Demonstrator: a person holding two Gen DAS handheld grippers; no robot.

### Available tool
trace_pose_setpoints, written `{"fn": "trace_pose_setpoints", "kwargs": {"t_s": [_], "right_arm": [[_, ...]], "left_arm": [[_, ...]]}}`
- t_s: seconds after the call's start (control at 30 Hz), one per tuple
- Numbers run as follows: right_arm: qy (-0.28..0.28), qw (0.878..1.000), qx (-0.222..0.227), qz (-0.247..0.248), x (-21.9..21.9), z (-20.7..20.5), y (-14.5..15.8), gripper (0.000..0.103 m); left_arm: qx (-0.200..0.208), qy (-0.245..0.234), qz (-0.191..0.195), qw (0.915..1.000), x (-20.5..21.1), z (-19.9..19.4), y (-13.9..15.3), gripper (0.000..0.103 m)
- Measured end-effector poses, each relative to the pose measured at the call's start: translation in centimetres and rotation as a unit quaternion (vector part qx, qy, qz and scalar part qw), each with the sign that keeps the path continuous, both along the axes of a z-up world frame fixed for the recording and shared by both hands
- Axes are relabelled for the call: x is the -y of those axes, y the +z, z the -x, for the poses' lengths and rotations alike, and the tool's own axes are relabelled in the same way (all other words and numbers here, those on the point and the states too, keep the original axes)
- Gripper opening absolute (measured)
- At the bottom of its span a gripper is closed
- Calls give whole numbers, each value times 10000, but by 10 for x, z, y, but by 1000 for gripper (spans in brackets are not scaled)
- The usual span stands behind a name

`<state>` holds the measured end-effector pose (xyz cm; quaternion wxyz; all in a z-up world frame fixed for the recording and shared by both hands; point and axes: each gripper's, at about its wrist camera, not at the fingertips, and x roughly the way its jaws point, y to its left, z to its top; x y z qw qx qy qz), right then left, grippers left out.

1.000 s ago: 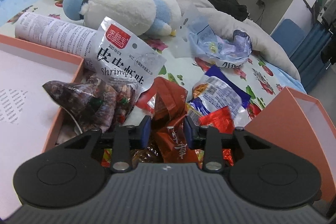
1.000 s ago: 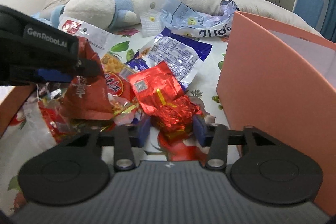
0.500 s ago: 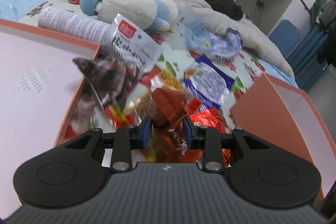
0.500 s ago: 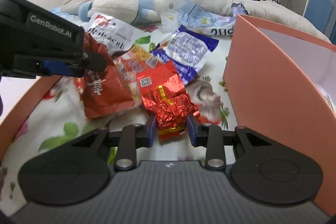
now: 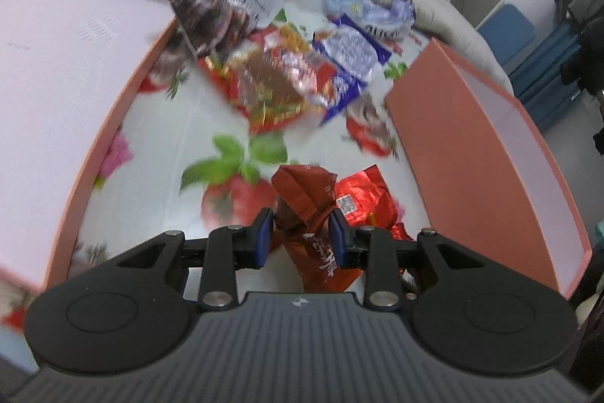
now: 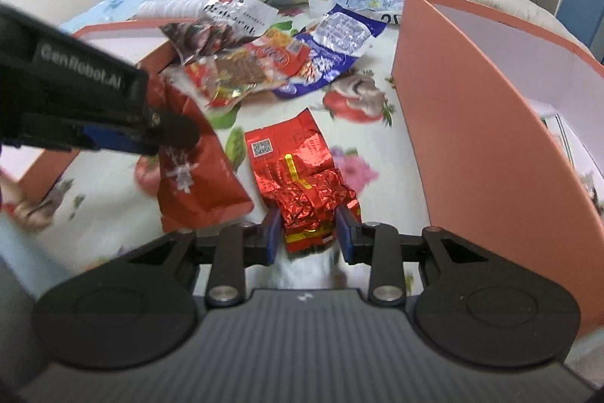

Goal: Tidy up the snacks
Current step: 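Grasp a brown snack bag with the left tool while the right tool grasps a red foil pack, then carry the brown bag and red foil pack with both tools over the deep box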

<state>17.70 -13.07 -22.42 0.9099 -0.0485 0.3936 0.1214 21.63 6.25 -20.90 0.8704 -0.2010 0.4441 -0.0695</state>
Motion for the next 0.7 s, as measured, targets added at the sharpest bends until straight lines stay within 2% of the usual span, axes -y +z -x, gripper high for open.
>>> {"fn": "trace_pose_setpoints", "kwargs": {"t_s": [0.13,0.23,0.27,0.3,0.33,0.37,0.43,0.53,0.63,0.7], "right_arm": [[75,9998,-127,-154,1,17,4,35],[399,9981,-222,-408,-3,22,7,36],[535,9971,-246,-482,-4,22,8,36],[591,9966,-241,-529,-4,22,10,35],[636,9961,-226,-567,-4,20,13,39],[695,9957,-210,-579,-3,19,15,43],[742,9954,-115,-592,-1,18,20,56],[837,9956,35,-419,0,15,22,66],[954,9954,47,-54,-2,8,14,68],[1041,9946,-10,6,-1,5,9,68]], "left_arm": [[-119,61,-114,9998,-8,17,3,37],[-238,101,-185,9995,-15,16,1,40],[-286,242,-235,9990,-18,15,0,45],[-341,372,-291,9983,-21,13,-1,63],[-377,518,-367,9973,-24,13,-1,79],[-336,608,-391,9968,-26,14,0,83],[-202,682,-321,9970,-28,16,2,84],[-174,728,-239,9969,-26,17,2,84],[-104,793,-244,9965,-20,19,2,83],[-49,804,-221,9965,-17,21,1,83]]}}
